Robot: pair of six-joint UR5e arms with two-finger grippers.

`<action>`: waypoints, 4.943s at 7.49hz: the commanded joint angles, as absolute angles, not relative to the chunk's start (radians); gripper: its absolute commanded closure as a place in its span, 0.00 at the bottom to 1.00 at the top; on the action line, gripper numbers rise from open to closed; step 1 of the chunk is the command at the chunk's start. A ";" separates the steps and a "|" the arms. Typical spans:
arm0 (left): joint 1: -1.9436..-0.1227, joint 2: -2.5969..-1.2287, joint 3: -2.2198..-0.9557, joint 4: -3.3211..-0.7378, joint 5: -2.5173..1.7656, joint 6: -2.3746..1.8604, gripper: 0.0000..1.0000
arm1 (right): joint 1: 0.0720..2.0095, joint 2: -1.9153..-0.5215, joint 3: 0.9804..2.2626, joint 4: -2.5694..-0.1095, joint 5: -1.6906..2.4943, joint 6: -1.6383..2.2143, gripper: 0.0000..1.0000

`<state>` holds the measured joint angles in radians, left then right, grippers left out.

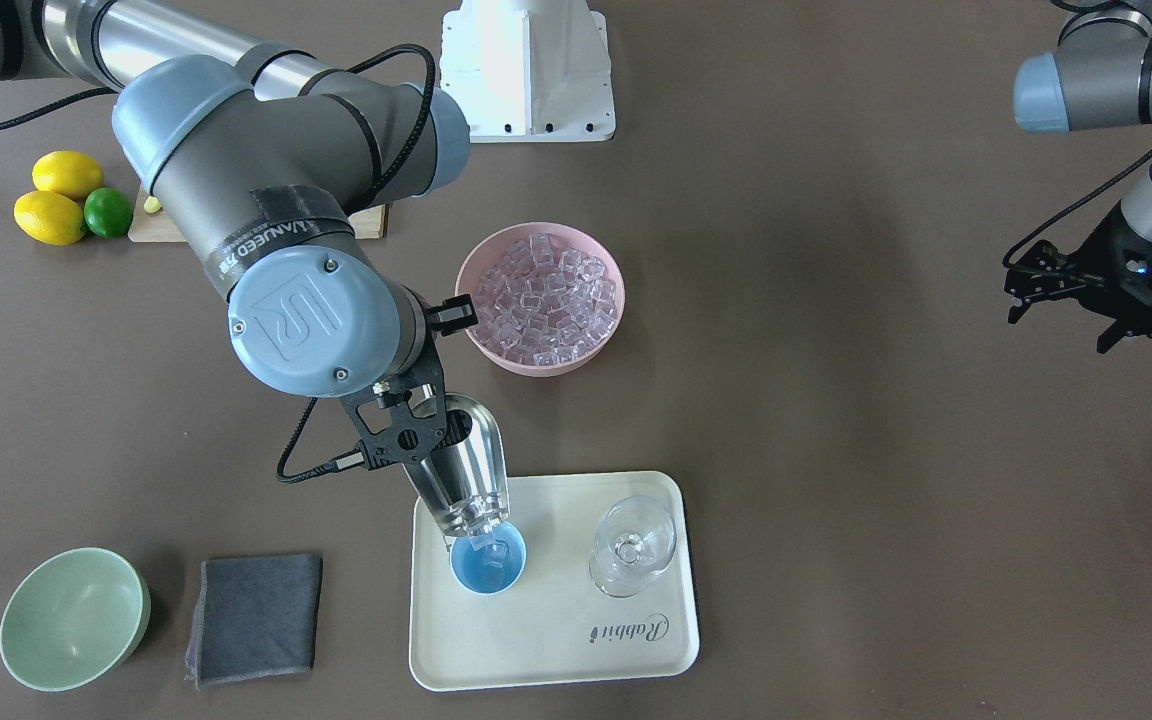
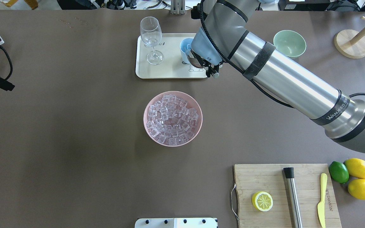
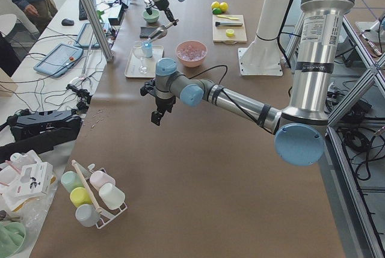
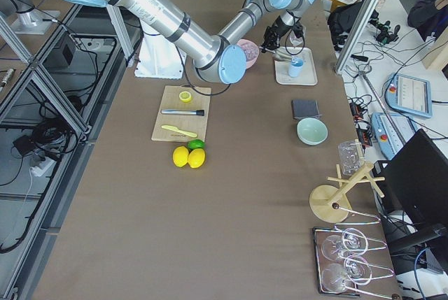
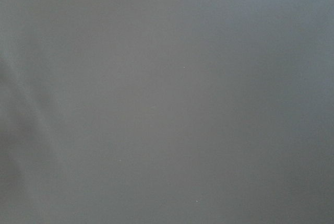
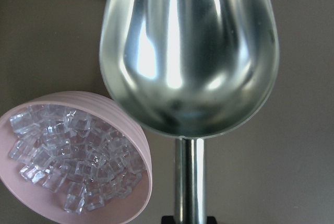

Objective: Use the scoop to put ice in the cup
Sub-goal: 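Tip the scoop over the light-blue cup while the left arm withdraws, then carry the empty scoop back toward its spot with the right gripper, then lower the scoop onto the table and open the right gripper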

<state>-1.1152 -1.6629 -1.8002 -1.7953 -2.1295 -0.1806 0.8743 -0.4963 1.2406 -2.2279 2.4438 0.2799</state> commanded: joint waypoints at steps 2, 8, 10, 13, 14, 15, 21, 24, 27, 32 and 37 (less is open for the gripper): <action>-1.115 -1.657 -1.807 -1.798 -2.132 -0.179 0.02 | 0.874 -0.486 1.233 -2.260 2.445 0.256 1.00; -1.149 -1.643 -1.810 -1.789 -2.137 -0.178 0.02 | 0.928 -0.935 1.919 -2.290 2.369 0.320 1.00; -1.207 -1.612 -1.807 -1.782 -2.137 -0.178 0.02 | 0.892 -1.101 2.124 -2.283 2.262 0.579 1.00; -1.356 -1.540 -1.799 -1.682 -2.155 -0.176 0.02 | 0.786 -1.331 2.187 -1.986 2.119 0.805 1.00; -1.399 -1.529 -1.796 -1.636 -2.157 -0.176 0.02 | 0.758 -1.403 2.183 -1.874 2.105 0.833 1.00; -1.483 -1.487 -1.796 -1.631 -2.195 -0.176 0.02 | 0.729 -1.439 2.178 -1.808 2.068 0.879 1.00; -1.646 -1.399 -1.749 -1.634 -2.444 -0.176 0.02 | 0.608 -1.572 2.122 -1.510 1.951 1.081 1.00; -1.644 -1.410 -1.752 -1.631 -2.456 -0.176 0.02 | 0.555 -1.543 2.050 -1.427 1.919 1.112 1.00; -1.618 -1.430 -1.752 -1.623 -2.451 -0.085 0.02 | 0.555 -1.506 2.031 -1.433 1.933 1.108 1.00; -1.621 -1.445 -1.746 -1.508 -2.438 0.057 0.02 | 0.636 -1.476 1.975 -1.443 1.997 1.025 1.00; -1.614 -1.450 -1.712 -1.511 -2.407 0.052 0.02 | 0.653 -1.425 1.908 -1.448 2.005 1.035 1.00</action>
<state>-1.6195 -1.4410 -1.7467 -1.5094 -2.4061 0.0541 0.6535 -1.4296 1.9175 -1.4512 2.0048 1.0274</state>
